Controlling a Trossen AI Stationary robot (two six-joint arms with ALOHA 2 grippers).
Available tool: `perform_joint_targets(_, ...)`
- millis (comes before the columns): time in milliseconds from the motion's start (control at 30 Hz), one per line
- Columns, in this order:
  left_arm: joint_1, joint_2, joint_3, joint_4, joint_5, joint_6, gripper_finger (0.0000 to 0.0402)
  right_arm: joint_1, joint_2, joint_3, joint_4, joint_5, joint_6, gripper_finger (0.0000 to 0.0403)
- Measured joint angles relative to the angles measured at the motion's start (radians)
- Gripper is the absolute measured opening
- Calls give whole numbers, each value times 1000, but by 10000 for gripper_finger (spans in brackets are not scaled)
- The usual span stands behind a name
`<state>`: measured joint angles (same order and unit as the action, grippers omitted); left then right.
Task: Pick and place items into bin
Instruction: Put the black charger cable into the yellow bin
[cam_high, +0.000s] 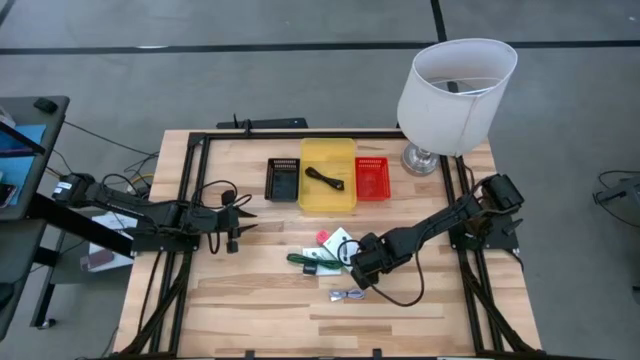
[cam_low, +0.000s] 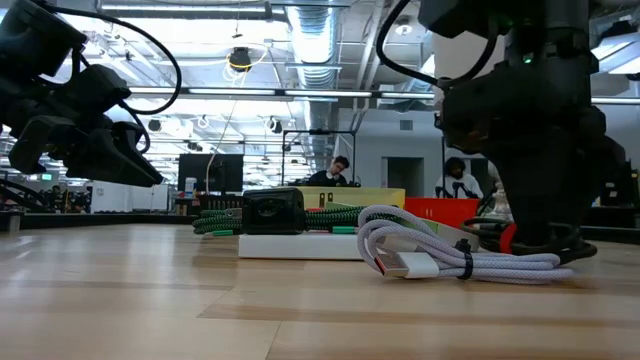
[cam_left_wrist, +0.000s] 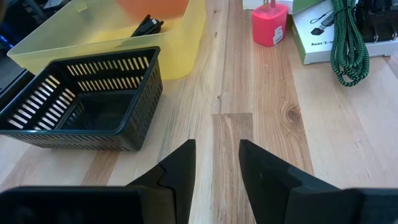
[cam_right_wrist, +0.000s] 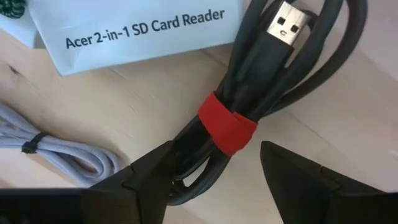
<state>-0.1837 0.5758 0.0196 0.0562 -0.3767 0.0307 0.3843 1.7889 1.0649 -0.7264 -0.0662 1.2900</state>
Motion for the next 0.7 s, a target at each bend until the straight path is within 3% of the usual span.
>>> perform_joint_targets(200,0,0,0,-2,0,0,116,0,0,0,0,-16,8,174)
perform_joint_targets(567,0,0,0,-3,0,0,116,0,-1,0,-9,-6,47,33)
perform_joint_targets(700,0,0,0,-4,0,0,116,0,-1,0,-47,19,94,29)
